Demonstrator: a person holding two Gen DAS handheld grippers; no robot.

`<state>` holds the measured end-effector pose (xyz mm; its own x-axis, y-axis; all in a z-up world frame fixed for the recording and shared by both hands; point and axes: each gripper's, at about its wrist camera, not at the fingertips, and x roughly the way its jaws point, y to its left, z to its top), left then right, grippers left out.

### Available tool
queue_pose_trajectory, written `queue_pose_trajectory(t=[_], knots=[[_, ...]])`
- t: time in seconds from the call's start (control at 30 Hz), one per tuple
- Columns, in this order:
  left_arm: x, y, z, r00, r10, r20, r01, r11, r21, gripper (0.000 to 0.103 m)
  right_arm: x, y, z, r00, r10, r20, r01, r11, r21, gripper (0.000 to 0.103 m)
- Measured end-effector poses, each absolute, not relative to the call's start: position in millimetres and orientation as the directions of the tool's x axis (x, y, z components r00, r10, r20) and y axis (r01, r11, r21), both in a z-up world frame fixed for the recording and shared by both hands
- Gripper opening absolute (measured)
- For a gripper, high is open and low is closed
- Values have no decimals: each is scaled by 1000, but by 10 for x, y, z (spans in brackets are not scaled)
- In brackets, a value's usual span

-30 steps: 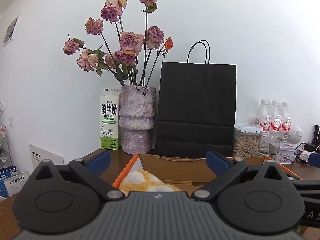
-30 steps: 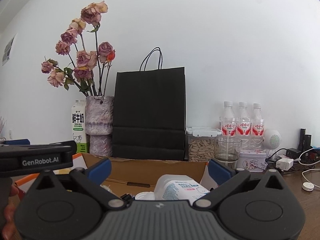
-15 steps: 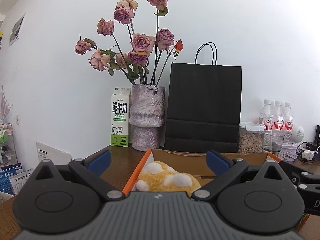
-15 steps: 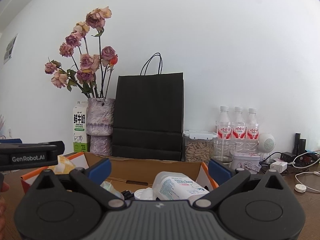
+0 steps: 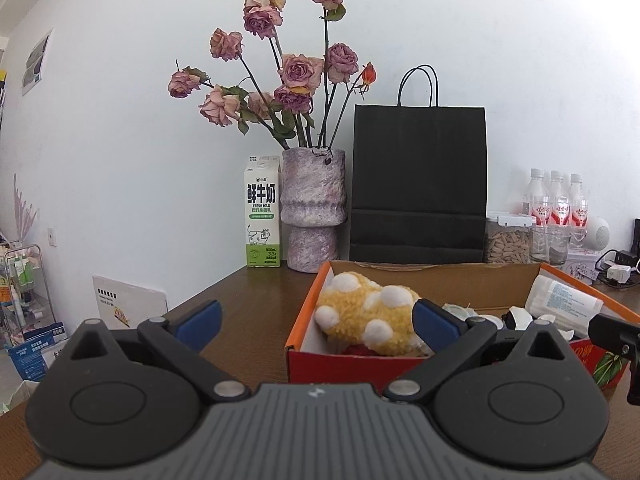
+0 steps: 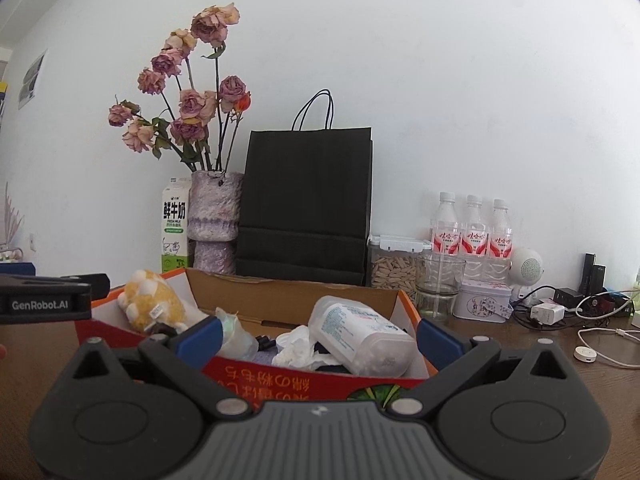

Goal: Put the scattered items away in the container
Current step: 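Withdraw both tools from the box toward the remaining table items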

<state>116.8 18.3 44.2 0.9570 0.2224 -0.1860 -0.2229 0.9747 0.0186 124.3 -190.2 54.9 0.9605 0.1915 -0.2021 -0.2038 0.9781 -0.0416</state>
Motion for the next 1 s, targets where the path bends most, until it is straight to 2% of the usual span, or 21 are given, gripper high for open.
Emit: queue_pose_trajectory(t=[0.1, 0.43, 0.73, 1.0], knots=[[1079, 193, 415, 954, 230, -193, -229, 973, 31, 103, 1160, -1921, 505, 946, 204, -251, -218, 976, -28, 103], [747, 243, 336, 950, 235, -207, -231, 972, 45, 103, 909, -1995, 455, 935, 191, -298, -207, 978, -21, 103], [615, 262, 320, 951, 176, -254, -178, 984, 16, 103, 822, -1970, 427, 912, 182, -368, -215, 975, -49, 103], [685, 129, 268, 938, 62, -342, -49, 998, 47, 103, 864, -2021, 399, 900, 159, -407, -186, 982, -28, 103]])
